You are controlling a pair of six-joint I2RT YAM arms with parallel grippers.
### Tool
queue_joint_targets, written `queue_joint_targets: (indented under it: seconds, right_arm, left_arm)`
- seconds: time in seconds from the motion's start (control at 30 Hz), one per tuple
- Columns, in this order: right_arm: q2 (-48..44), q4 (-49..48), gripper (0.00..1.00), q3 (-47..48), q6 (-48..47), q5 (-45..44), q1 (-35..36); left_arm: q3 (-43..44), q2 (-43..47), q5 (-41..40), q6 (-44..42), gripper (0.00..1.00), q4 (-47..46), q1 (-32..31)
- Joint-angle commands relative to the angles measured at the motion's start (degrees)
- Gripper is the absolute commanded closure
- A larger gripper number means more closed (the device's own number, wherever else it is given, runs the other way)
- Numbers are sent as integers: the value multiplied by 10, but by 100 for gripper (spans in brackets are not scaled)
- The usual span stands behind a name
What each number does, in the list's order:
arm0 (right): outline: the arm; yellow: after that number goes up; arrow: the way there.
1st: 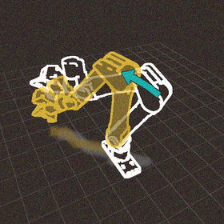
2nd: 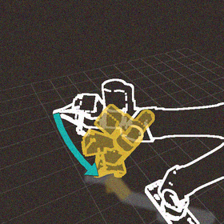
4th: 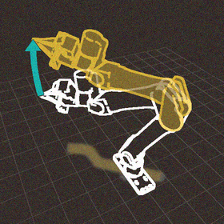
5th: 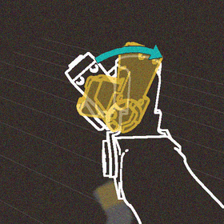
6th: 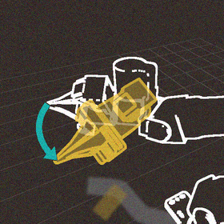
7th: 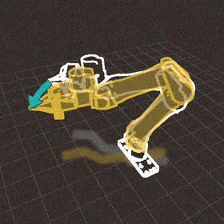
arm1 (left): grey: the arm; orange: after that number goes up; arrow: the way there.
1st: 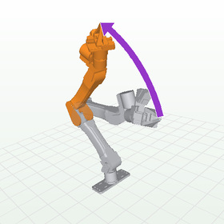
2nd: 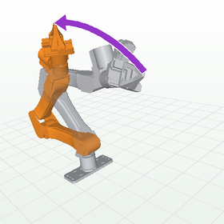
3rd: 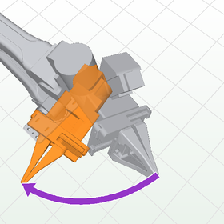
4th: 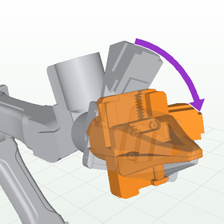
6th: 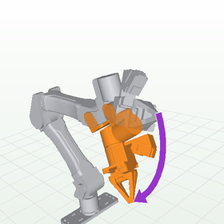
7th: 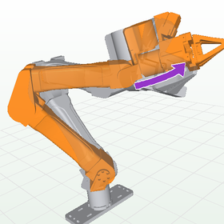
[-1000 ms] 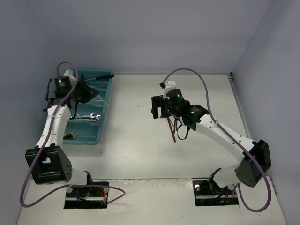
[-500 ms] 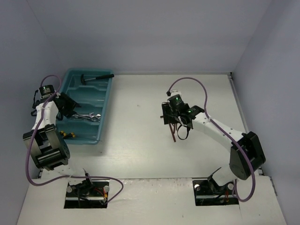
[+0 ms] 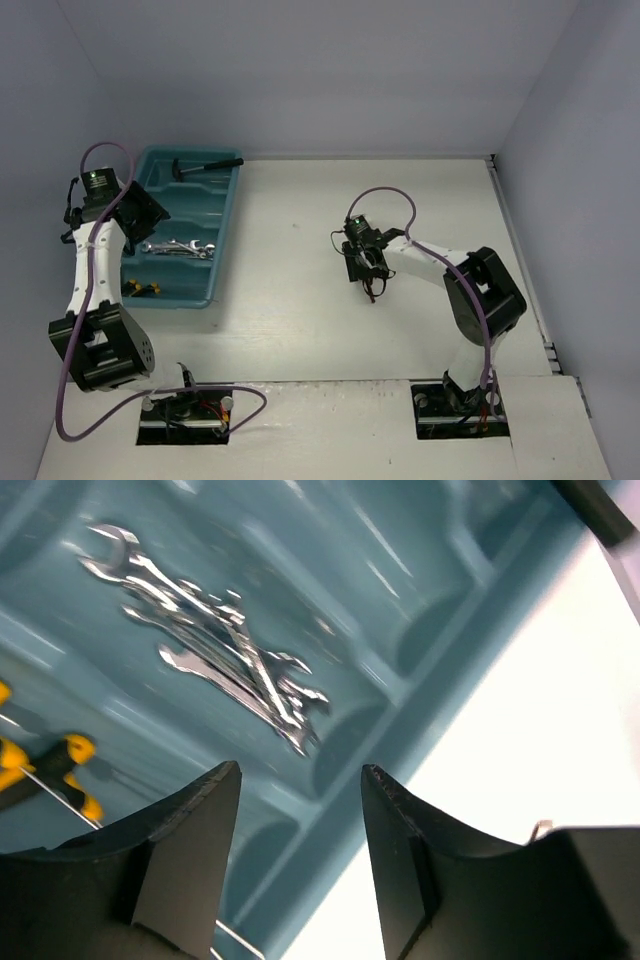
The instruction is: Sort the tools into containers
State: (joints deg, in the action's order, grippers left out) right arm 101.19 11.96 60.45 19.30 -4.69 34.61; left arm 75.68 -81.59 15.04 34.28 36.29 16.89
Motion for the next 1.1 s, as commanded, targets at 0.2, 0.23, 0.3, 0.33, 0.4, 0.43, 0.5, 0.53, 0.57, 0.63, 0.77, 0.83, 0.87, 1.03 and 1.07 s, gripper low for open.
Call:
queue_joint_targets:
  seconds: [0.2,0.23,0.3,0.33,0.4,0.43,0.5,0.53,0.57,0.63,0.77,0.83,0.87,1.03,1.07]
  right_arm:
    - [40,-5,75,24,0,-19,-9]
    - [43,-6,80,25,-3,-15,-9]
    - [48,-6,89,28,-10,-4,-9]
    - [50,-6,96,29,-13,-2,-9]
    - [49,-6,100,31,-16,5,-6]
    - [39,-8,100,31,-23,7,0]
    - [10,-14,100,32,-34,7,13]
    - [-7,-17,100,33,-40,9,20]
    - [-23,-21,100,34,-46,13,29]
    - [-57,-32,100,38,-60,20,51]
    - [-123,-48,100,48,-74,52,80]
    - [-158,-56,100,53,-76,92,87]
    - [-172,-57,100,54,-75,103,89]
    - [-233,-61,100,71,-69,145,93]
    - [-242,-61,100,74,-69,153,94]
  left_arm:
    - [34,84,-10,-14,50,17,-137]
    - [34,86,-10,-14,50,16,-154]
    - [31,89,-10,-12,50,16,-181]
    - [29,89,-7,-10,50,16,-204]
    - [27,87,-3,-6,50,14,-228]
    - [26,85,-3,1,50,14,-253]
    - [25,82,1,11,50,10,-290]
    - [25,80,5,16,50,6,-306]
    - [23,78,14,22,50,0,-322]
    - [14,75,28,43,50,-31,-354]
    - [-8,70,52,82,50,-105,-394]
    - [-12,61,66,90,50,-129,-413]
    - [-13,59,70,92,50,-137,-419]
    - [-31,54,82,113,50,-182,-440]
    - [-33,53,84,115,50,-194,-444]
